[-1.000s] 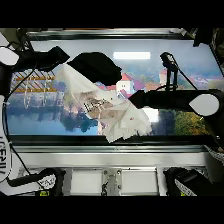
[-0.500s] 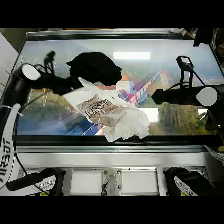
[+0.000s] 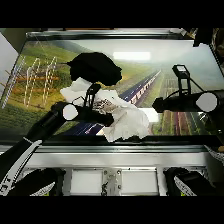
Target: Fold the clothes and pants, and hang the long-sleeved shirts on hangers.
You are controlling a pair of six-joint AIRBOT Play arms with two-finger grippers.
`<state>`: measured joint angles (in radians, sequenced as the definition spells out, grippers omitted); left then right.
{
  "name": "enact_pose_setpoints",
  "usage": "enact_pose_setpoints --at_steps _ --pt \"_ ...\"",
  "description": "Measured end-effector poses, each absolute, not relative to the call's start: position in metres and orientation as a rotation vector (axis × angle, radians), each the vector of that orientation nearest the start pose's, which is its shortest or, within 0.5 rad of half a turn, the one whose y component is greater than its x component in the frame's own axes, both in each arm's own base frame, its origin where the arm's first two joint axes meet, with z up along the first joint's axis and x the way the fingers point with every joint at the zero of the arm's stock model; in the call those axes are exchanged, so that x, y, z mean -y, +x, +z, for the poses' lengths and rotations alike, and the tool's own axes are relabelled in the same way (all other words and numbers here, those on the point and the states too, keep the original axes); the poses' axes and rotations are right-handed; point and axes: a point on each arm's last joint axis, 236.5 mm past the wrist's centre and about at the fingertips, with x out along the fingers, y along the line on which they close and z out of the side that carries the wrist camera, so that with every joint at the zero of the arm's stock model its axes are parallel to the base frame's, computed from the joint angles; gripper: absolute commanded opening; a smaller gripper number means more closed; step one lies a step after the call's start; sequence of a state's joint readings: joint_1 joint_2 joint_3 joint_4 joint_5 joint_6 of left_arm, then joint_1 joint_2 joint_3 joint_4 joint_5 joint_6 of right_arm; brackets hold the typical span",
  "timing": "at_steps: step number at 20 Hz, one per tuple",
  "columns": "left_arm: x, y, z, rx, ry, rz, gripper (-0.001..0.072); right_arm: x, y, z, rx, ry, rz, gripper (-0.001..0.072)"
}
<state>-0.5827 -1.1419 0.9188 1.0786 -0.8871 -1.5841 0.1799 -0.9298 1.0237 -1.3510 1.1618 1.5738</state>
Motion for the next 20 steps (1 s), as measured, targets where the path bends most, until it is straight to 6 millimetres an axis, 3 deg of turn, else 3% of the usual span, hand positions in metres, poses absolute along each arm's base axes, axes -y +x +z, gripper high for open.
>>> enact_pose_setpoints --at_steps 3,8,13,16,20 --pt "0.282 0.271 0.016 -1.200 -0.200 -0.654 0.0622 -0.129 0.290 0.064 -1.158 0.079 0.344 0.0482" --pt "0.258 0.289 0.022 -1.183 -0.270 -0.576 0.0622 -0.160 0.244 0.010 -1.310 0.009 0.270 0.0482" --pt "0.248 0.295 0.024 -1.182 -0.295 -0.545 0.0622 -0.175 0.234 -0.032 -1.365 -0.025 0.110 0.0482" --pt "0.246 0.296 0.024 -1.182 -0.297 -0.541 0.0622 -0.169 0.239 -0.050 -1.366 -0.022 -0.015 0.0482" --pt "0.245 0.296 0.024 -1.183 -0.298 -0.540 0.0622 -0.153 0.248 -0.057 -1.329 -0.017 -0.144 0.0481"
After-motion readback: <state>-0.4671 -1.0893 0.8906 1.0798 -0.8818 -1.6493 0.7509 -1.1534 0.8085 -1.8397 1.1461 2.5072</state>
